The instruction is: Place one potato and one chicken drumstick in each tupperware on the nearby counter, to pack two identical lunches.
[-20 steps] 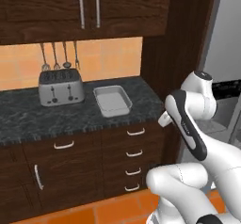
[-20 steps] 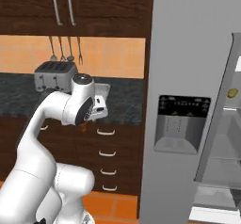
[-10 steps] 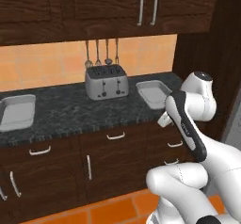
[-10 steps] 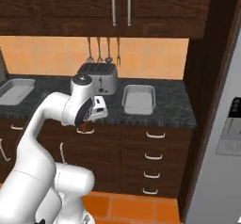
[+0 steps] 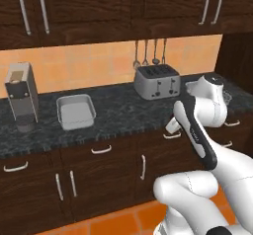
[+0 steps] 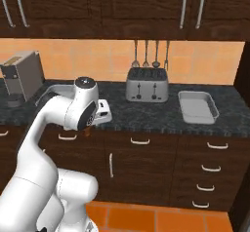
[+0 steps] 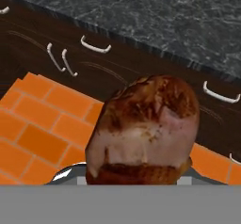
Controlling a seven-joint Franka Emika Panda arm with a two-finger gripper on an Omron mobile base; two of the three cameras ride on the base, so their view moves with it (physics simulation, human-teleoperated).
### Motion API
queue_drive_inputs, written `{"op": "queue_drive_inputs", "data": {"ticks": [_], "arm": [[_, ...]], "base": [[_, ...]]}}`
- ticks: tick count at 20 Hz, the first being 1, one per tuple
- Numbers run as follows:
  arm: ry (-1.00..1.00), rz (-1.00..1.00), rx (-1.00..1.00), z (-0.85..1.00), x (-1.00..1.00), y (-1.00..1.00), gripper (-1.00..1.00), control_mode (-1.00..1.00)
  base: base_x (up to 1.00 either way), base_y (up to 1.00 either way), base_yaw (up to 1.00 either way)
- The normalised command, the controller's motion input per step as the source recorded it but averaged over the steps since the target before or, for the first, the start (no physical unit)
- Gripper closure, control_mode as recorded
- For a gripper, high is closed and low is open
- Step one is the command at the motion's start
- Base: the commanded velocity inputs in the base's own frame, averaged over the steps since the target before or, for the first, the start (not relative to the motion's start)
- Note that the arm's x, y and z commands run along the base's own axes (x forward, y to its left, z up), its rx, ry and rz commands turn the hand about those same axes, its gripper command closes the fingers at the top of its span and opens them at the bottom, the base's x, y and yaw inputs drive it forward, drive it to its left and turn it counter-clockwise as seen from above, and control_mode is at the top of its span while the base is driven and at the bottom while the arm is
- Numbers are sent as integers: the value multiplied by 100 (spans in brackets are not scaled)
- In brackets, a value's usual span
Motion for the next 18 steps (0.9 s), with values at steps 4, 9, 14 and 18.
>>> {"op": "queue_drive_inputs", "data": {"ticks": [4, 9, 14, 18], "arm": [[0, 0, 0, 0, 0, 0, 100, 100], [0, 0, 0, 0, 0, 0, 100, 100], [0, -3, 0, -2, 9, 4, 100, -100], [0, -11, 0, -35, 66, 49, 100, -100]], "base": [[42, 100, -2], [85, 84, -10], [46, 54, -7], [0, 0, 0]]}}
